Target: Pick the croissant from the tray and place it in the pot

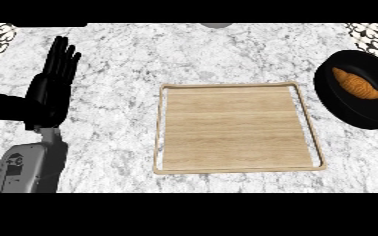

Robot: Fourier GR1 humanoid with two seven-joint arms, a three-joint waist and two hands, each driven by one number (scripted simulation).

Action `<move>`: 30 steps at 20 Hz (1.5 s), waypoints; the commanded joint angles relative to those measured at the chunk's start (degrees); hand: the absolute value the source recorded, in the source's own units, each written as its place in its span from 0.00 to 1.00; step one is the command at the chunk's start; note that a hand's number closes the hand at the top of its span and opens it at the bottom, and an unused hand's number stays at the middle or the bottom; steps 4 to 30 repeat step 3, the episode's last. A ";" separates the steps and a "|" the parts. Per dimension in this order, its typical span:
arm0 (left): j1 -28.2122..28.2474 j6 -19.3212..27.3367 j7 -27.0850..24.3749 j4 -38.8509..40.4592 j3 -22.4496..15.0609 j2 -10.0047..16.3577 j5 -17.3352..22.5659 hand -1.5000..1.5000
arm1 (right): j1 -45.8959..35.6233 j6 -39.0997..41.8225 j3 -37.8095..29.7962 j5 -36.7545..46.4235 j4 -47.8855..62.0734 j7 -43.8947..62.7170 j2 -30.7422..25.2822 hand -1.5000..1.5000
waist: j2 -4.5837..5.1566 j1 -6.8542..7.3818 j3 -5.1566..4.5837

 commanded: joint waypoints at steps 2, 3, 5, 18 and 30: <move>1.42 0.94 3.33 -4.81 -0.68 -0.46 -0.08 0.50 | 8.05 6.00 -4.98 -5.99 -3.22 -1.16 -0.25 0.00 | -0.09 -0.02 0.00; -3.12 1.68 1.74 0.62 0.46 0.29 -1.13 0.50 | 7.64 4.45 -4.72 -4.96 -0.89 -1.73 -0.64 0.00 | 0.03 -0.09 0.00; -3.12 1.68 1.74 0.62 0.46 0.29 -1.13 0.50 | 7.64 4.45 -4.72 -4.96 -0.89 -1.73 -0.64 0.00 | 0.03 -0.09 0.00; -3.12 1.68 1.74 0.62 0.46 0.29 -1.13 0.50 | 7.64 4.45 -4.72 -4.96 -0.89 -1.73 -0.64 0.00 | 0.03 -0.09 0.00; -3.12 1.68 1.74 0.62 0.46 0.29 -1.13 0.50 | 7.64 4.45 -4.72 -4.96 -0.89 -1.73 -0.64 0.00 | 0.03 -0.09 0.00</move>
